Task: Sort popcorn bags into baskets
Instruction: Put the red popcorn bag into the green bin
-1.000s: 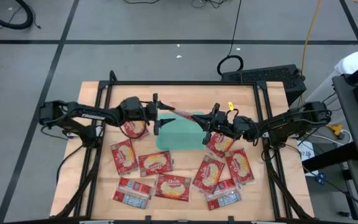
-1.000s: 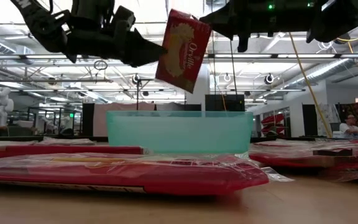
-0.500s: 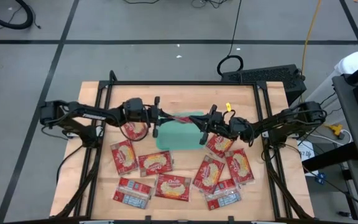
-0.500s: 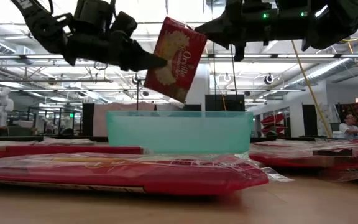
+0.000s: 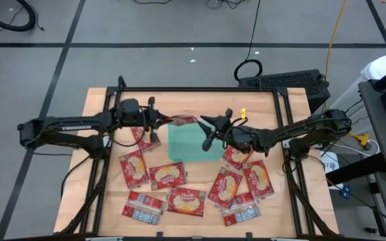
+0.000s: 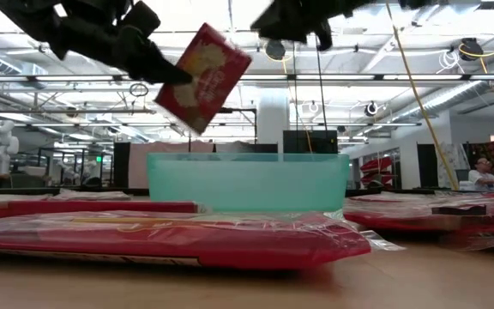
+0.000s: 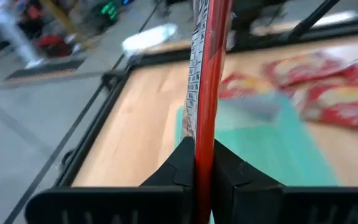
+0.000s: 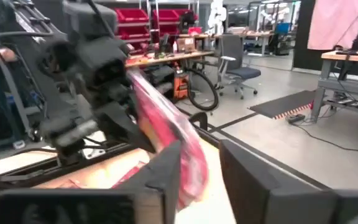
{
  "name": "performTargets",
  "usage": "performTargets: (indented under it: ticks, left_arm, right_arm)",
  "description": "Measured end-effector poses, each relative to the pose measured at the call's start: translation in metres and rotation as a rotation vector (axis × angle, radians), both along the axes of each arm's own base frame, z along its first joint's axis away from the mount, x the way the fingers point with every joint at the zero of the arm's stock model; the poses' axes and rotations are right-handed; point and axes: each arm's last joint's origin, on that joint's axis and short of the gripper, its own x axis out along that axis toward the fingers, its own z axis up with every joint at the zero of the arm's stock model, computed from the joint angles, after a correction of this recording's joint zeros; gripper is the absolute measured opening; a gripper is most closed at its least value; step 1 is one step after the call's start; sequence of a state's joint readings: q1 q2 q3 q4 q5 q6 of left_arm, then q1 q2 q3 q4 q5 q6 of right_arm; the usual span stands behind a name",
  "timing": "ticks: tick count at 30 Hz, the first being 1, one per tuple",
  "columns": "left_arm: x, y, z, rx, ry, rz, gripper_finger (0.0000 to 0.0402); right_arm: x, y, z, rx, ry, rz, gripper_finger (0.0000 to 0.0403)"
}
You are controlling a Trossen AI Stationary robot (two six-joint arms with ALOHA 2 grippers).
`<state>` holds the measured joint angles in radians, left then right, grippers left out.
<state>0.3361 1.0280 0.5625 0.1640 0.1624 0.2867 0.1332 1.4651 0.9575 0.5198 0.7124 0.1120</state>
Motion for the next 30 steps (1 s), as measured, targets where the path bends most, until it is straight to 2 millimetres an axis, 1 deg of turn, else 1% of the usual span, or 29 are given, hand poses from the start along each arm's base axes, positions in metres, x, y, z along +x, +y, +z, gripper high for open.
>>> performTargets:
  ticks: [3,6,9,12,14,17,20,24,30]
  left_arm:
    - [-0.011,0.000,0.005,0.032,0.020,0.099,0.0031]
    - [-0.018,-0.002,0.009,0.049,0.024,0.111,0.0024]
    - [-0.020,-0.003,0.011,0.045,0.016,0.098,0.0018]
    - [-0.019,-0.005,0.012,0.009,-0.001,0.040,0.0018]
    - [-0.017,-0.006,0.013,-0.013,-0.026,0.007,0.0018]
    - [-0.016,-0.005,0.016,-0.049,-0.066,0.021,0.0026]
    - [-0.015,-0.005,0.019,-0.076,-0.108,0.028,0.0028]
    - [-0.014,-0.005,0.023,-0.118,-0.155,0.023,0.0018]
    - [-0.014,-0.006,0.029,-0.198,-0.220,-0.011,0.0019]
  right_arm:
    - [0.007,0.001,0.025,-0.002,0.059,0.005,0.0155]
    - [0.016,0.002,0.042,-0.031,0.142,0.007,0.0197]
    - [0.026,0.000,0.050,-0.090,0.195,0.013,0.0234]
    - [0.034,-0.007,0.053,-0.117,0.209,0.056,0.0257]
    - [0.039,-0.013,0.050,-0.110,0.214,0.081,0.0264]
    - [0.041,-0.019,0.044,-0.111,0.245,0.080,0.0267]
    - [0.042,-0.023,0.044,-0.120,0.249,0.066,0.0267]
    - [0.039,-0.025,0.044,-0.124,0.274,0.067,0.0267]
    - [0.036,-0.025,0.042,-0.107,0.302,0.064,0.0267]
